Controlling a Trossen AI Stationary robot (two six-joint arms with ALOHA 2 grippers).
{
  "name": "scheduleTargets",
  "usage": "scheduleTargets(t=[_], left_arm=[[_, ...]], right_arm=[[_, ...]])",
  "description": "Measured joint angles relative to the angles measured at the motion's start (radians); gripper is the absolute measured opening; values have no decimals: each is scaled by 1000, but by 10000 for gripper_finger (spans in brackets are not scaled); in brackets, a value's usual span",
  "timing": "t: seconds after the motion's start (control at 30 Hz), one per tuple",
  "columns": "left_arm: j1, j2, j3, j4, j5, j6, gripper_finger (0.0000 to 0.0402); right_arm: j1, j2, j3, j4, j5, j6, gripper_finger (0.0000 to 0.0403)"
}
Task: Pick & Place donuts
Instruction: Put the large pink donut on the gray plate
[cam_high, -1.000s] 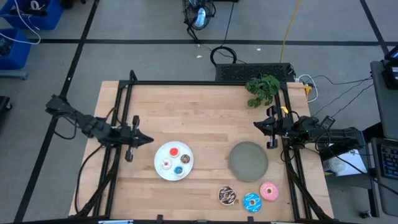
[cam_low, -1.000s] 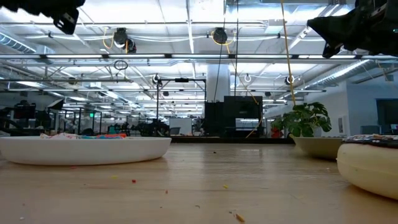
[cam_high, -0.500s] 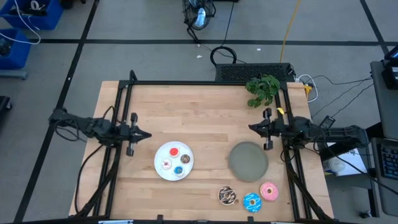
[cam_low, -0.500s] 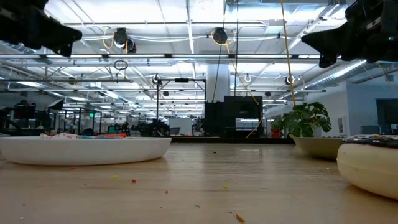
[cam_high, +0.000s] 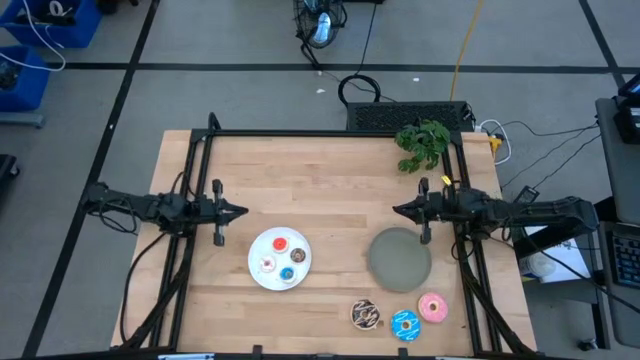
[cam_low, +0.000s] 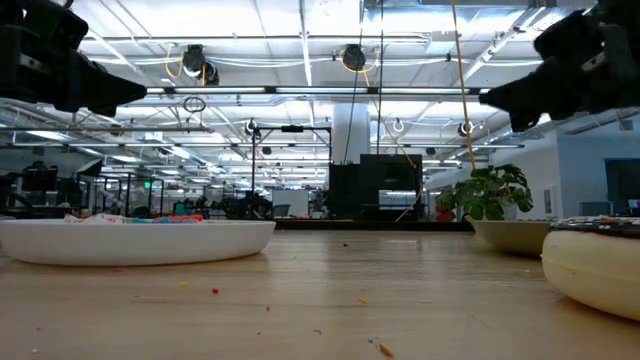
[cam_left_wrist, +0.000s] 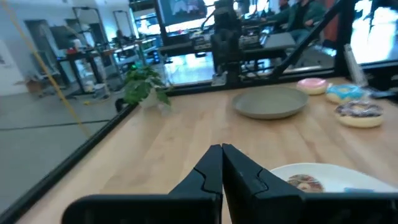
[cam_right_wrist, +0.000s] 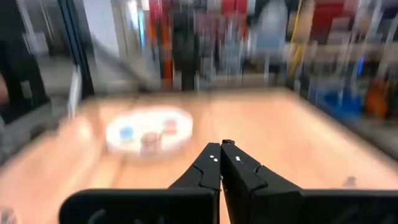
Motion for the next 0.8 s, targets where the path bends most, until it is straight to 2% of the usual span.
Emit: scheduleTargets(t=[0.13,0.23,0.4,0.67,0.8], left_arm=[[0,7,0,-2,-7,-8,33],[0,12,0,-4,-9,-58,42],[0,15,0,-4,-9,-56,46],[0,19,0,-4,-10,24,46],[0,19,0,7,-11,63,47]], right_arm=[[80,83,180,-137,161,-19,0],[153,181,314,-330,260,-30,0],[285,364,574,-600,420,97,0],[489,675,848,-866,452,227,0],[559,811,1008,-1059,413,395,0]])
